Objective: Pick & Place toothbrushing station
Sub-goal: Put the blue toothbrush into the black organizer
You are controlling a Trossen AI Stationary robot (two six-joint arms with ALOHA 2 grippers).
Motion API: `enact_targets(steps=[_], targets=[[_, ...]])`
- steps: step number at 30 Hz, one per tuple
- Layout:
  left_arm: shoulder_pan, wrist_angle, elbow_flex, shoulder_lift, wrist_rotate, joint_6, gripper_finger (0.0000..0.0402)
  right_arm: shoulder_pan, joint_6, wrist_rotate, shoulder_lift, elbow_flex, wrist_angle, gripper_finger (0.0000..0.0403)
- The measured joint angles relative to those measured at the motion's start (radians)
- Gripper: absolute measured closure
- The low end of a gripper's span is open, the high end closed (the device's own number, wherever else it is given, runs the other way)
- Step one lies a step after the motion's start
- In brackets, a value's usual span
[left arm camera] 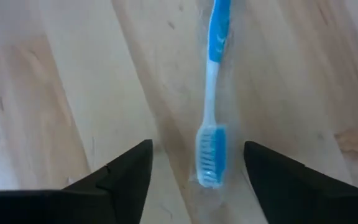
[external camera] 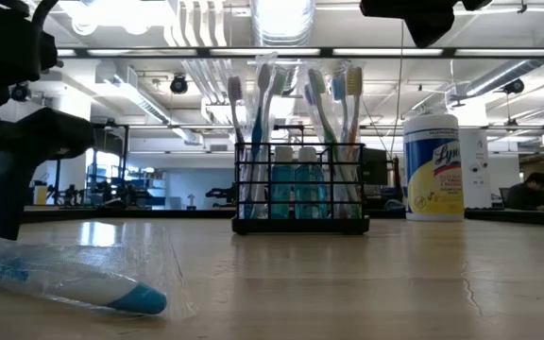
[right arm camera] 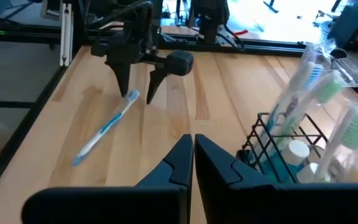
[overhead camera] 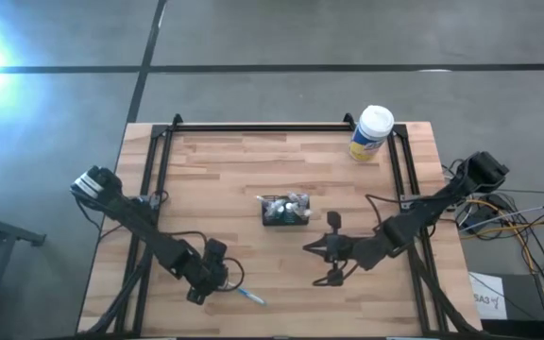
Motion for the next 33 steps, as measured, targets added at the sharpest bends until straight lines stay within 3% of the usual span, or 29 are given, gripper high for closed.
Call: enact_targets(steps=[5,11,13,16,19,26,33], targets=[[-0.001,0.014,0.001,0.01,0.01,0.024,0.0208,0.0,-0.003,0.0,0.015,0.009,0.001,0.039],[0.0,0.014,0.002,0.007,-0.005,0.072,0.0354,0.0,-0.01,0.0,0.015,0.01,0.007,0.039],[0.002,0.011,0.001,0.005,-0.034,0.09,0.0383,0.0,-0.018,-0.001,0.016,0.01,0.008,0.039],[0.002,-0.011,0.001,0.004,-0.111,0.12,0.0374,0.0,-0.019,-0.004,0.019,0.01,0.008,0.039],[0.0,-0.155,0.04,-0.007,-0.2,0.164,0.0369,-0.003,-0.018,-0.032,0.019,0.01,0.016,0.039],[0.0,-0.569,0.306,-0.018,-0.456,0.292,0.0386,-0.053,0.012,-0.212,0.019,0.052,0.025,0.039],[-0.03,-0.668,0.525,-0.02,-0.751,0.533,0.0378,-0.13,0.069,-0.369,0.02,0.105,0.023,0.039]])
